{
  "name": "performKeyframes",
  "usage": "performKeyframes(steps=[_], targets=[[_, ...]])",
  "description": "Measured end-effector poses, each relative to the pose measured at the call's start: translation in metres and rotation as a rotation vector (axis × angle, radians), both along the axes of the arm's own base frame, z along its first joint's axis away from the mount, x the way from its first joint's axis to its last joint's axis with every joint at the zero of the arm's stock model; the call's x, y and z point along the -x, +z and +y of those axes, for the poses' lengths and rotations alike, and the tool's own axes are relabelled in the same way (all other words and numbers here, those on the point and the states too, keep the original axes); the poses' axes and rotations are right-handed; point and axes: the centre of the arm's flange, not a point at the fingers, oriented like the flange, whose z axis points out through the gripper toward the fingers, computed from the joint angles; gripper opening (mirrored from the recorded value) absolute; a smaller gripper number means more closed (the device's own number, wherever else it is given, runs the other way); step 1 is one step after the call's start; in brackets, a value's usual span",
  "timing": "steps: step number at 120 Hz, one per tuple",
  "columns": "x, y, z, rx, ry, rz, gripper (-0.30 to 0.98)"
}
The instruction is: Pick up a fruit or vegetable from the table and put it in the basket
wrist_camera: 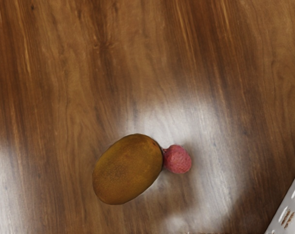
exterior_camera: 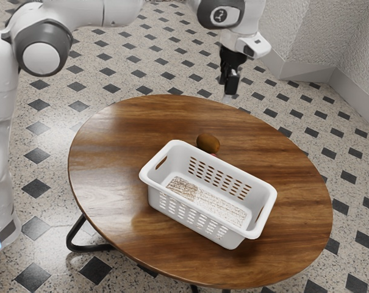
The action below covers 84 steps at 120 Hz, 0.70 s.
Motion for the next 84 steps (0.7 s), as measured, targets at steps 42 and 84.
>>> performKeyframes(steps=[42, 84], targets=[[-0.027, -0.07, 0.042, -0.075, -0.165, 0.101, 0.69], [-0.009, -0.137, 0.042, -0.02, -0.401, 0.229, 0.69]])
